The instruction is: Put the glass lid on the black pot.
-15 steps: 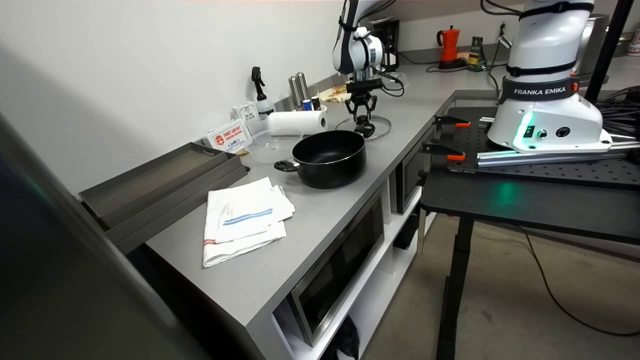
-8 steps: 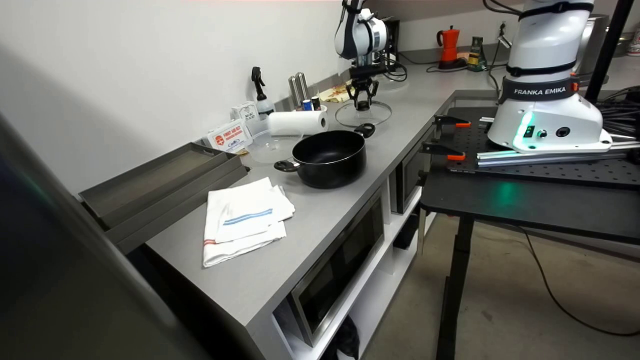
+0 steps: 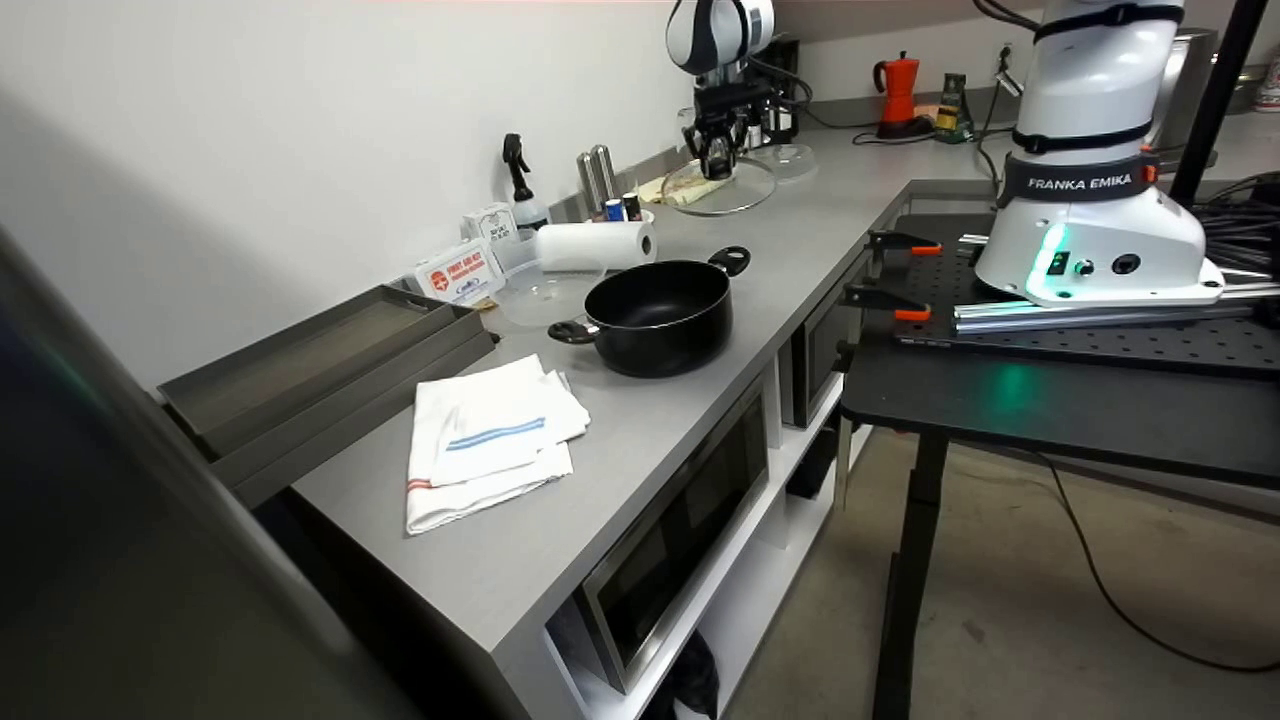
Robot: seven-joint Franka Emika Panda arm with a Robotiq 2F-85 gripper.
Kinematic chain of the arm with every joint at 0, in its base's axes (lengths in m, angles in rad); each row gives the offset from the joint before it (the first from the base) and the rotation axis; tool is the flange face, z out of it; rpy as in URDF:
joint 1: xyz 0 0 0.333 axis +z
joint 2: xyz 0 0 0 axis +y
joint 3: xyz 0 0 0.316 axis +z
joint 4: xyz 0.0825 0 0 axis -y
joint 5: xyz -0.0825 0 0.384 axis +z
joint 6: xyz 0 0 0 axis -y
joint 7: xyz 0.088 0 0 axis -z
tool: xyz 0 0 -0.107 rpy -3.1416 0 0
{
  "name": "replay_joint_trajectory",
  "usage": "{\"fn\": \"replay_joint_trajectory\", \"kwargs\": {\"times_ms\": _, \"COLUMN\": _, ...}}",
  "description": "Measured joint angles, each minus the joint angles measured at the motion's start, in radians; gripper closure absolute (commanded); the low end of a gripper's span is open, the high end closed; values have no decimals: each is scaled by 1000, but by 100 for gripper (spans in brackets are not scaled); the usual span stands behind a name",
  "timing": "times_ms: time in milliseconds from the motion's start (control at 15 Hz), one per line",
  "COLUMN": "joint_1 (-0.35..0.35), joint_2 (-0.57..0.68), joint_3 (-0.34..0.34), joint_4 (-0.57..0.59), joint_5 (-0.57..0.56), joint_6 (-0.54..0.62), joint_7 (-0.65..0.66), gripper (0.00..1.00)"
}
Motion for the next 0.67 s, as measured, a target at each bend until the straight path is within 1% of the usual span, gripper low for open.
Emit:
{"fn": "replay_joint_trajectory", "kwargs": {"times_ms": 267, "joint_1": 64, "joint_2": -60, "joint_3": -31, "joint_4": -16, "joint_5": -108, "joint_6": -25, "joint_7": 19, "gripper": 74}}
{"fn": "replay_joint_trajectory", "kwargs": {"times_ms": 667, "joint_1": 170, "joint_2": -131, "joint_3": -50, "joint_4": -53, "joint_5": -283, "joint_6": -50, "joint_7": 104, "gripper": 74}}
